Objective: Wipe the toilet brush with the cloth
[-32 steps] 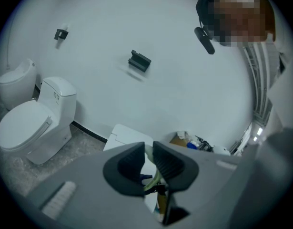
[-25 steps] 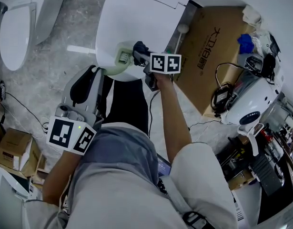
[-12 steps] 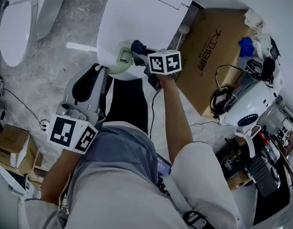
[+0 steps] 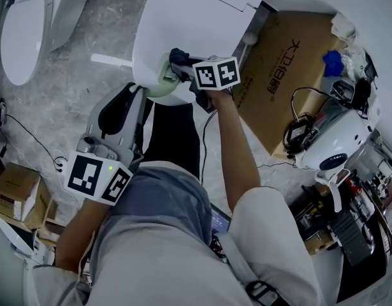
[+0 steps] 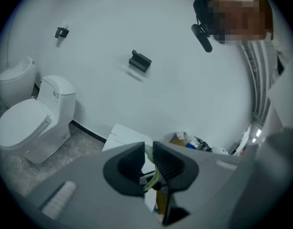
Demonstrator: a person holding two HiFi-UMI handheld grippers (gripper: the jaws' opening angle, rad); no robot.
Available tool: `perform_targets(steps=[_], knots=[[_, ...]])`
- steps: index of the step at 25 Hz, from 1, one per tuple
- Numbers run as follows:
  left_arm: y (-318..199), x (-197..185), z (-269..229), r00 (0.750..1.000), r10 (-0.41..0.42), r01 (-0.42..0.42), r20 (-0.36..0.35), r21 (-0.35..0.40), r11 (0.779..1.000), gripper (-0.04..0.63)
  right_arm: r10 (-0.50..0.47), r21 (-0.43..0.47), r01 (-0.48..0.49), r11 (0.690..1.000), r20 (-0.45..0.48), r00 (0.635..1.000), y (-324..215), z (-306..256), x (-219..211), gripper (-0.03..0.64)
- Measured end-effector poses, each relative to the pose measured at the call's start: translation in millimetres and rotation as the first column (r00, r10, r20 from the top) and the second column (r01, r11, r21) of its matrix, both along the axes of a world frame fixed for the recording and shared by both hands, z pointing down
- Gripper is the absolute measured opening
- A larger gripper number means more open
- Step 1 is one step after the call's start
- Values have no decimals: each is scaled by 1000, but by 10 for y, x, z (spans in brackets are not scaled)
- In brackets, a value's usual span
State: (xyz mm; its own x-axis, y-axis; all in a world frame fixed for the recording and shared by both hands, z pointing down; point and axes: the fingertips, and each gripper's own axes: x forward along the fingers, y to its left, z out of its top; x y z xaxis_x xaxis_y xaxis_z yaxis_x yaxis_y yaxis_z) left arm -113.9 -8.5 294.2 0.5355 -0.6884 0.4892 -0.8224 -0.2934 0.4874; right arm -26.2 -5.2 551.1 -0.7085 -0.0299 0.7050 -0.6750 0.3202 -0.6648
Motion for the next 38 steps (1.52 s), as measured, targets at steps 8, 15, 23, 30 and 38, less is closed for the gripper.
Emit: perform_targets(steps=[8,15,23,30,38], knots=[[21,-4,2,1000,-3,3,15,3,1000,0,33,-38,-31,999,60,998,-143,63,-63,123],[29,1,13,999,-9,9,37,7,1000,0,87,-70,-81,994,86,992,-252,177,-37,123],[30,43,28,998,-11,10,65,13,1000,0,170,-115,-158,981,107,980,-336,339,78,123],[33,60,37,996,-18,17,83,17,1000,0,187,-117,-178,977,75,979,-363,523,135,121],[35,64,57,995,-28,27,97,14,1000,0,158,-107,-155,982,19,987,-355,758,227,121]])
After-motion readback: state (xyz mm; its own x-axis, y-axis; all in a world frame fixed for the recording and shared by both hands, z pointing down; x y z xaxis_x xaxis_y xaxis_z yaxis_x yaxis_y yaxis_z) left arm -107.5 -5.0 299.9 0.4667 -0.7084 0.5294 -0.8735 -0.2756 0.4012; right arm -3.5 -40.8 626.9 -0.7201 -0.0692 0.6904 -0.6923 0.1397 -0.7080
